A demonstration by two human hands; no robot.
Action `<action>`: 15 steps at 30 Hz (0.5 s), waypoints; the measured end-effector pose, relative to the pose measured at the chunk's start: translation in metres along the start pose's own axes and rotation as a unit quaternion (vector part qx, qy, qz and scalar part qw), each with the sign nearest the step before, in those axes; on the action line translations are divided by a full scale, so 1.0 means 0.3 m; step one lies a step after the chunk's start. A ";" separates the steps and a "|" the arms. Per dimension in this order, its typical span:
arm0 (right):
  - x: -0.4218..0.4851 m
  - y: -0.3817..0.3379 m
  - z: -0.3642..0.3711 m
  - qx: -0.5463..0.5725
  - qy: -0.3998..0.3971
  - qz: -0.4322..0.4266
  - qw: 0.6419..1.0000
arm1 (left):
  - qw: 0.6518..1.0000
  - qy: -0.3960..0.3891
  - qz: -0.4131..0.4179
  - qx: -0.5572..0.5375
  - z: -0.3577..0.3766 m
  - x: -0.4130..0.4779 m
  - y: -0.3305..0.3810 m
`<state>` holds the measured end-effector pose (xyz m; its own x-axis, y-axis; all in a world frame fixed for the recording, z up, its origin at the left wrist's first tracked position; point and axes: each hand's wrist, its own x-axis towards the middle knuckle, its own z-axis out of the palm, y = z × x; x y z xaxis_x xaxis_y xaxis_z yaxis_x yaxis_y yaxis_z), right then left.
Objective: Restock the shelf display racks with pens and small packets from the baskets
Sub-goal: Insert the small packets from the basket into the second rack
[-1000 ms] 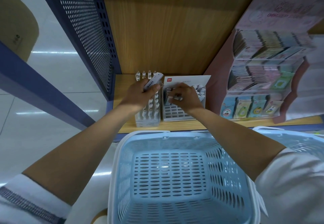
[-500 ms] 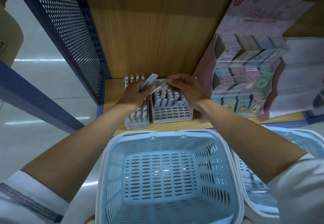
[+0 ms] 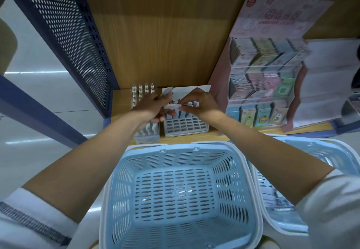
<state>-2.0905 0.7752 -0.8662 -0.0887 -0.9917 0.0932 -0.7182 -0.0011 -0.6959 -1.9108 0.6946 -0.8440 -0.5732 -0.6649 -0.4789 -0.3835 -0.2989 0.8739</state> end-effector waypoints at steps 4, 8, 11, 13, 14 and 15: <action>-0.014 0.043 -0.018 0.091 0.044 0.098 0.990 | 0.997 0.036 -0.003 0.062 -0.019 -0.006 0.007; -0.020 0.027 -0.018 0.202 0.023 0.145 0.968 | 0.995 0.062 0.020 0.074 -0.001 -0.006 -0.010; -0.009 0.001 -0.007 0.250 -0.001 0.161 0.955 | 0.996 0.055 0.034 0.066 0.008 -0.002 -0.009; 0.001 -0.011 -0.001 0.263 -0.008 0.173 0.949 | 0.995 0.049 0.040 0.078 0.010 0.004 -0.008; 0.004 -0.016 0.000 0.268 -0.006 0.175 0.947 | 0.995 0.048 0.046 0.079 0.009 0.006 -0.010; 0.008 -0.019 0.001 0.276 0.000 0.176 0.945 | 0.995 0.047 0.051 0.074 0.006 0.007 -0.011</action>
<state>-2.0864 0.7729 -0.8623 -0.2548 -0.9433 -0.2127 -0.1756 0.2614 -0.9491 -1.9121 0.6956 -0.8480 -0.5476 -0.7495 -0.3720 -0.4329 -0.1267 0.8925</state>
